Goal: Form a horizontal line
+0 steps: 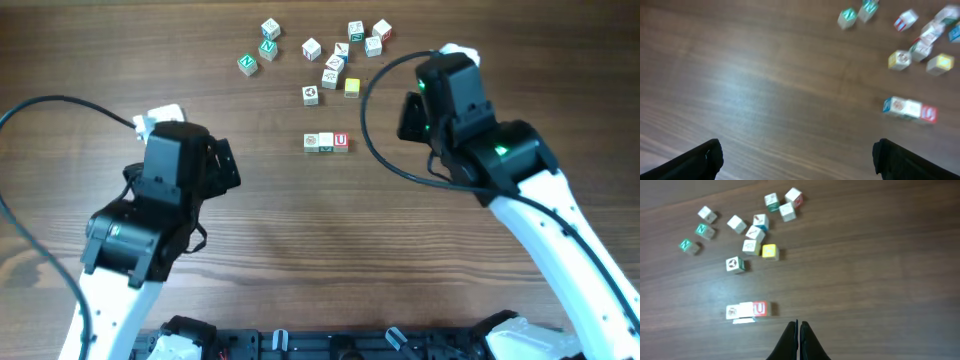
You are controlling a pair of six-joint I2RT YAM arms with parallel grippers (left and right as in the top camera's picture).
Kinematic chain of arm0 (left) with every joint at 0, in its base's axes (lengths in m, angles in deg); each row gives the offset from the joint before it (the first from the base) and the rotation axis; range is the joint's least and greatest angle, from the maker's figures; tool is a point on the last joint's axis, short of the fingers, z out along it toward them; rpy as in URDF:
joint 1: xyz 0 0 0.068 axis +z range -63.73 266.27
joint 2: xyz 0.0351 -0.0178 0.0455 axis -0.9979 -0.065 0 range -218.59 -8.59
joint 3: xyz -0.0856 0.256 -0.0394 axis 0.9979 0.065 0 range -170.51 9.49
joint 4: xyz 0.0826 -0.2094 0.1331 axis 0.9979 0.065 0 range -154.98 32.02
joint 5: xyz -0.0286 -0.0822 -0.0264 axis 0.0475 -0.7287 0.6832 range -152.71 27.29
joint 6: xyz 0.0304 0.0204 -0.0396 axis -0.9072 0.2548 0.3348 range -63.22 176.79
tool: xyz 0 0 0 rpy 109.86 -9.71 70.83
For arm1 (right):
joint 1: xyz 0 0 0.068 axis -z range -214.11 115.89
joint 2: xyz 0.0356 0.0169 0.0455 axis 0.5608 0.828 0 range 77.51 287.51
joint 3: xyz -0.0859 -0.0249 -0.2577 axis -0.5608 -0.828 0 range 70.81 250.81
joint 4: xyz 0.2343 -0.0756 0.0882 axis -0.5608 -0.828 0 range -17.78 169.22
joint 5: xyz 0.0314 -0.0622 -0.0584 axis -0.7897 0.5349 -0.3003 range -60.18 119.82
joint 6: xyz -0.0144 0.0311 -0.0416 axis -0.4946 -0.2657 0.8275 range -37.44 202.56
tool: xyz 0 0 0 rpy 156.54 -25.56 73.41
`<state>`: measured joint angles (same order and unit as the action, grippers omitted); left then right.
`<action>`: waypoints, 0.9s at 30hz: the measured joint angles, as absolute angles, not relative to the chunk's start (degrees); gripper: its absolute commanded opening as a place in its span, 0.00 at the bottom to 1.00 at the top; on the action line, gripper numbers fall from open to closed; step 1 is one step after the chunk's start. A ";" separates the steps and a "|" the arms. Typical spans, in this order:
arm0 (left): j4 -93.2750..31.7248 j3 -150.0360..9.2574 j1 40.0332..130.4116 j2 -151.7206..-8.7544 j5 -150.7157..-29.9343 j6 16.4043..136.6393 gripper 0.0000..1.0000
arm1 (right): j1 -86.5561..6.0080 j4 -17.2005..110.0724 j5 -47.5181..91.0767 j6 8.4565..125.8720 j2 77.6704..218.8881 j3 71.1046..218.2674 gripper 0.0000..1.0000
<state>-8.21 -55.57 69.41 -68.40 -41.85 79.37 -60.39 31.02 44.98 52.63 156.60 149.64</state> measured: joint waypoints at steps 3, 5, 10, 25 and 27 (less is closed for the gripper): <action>-10.46 -55.40 69.41 -63.57 -41.58 79.37 1.00 | -60.42 30.34 45.79 52.72 153.75 149.64 0.04; -11.18 -55.37 69.41 -58.72 -41.21 79.35 1.00 | -60.42 30.34 46.25 53.11 150.45 149.64 0.04; -9.96 -55.42 69.41 -46.02 -39.84 79.37 1.00 | -60.42 29.22 46.82 54.16 141.08 149.64 0.04; 2.13 -55.42 69.41 -38.09 -39.42 79.37 1.00 | -60.39 15.04 54.51 50.44 113.17 149.66 0.05; 2.90 -55.42 69.41 -38.09 -39.42 79.37 1.00 | -60.39 14.32 54.99 50.25 113.12 149.64 0.05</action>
<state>2.90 -55.42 69.41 -38.09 -39.42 79.37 -60.39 14.32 54.99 50.25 113.12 149.64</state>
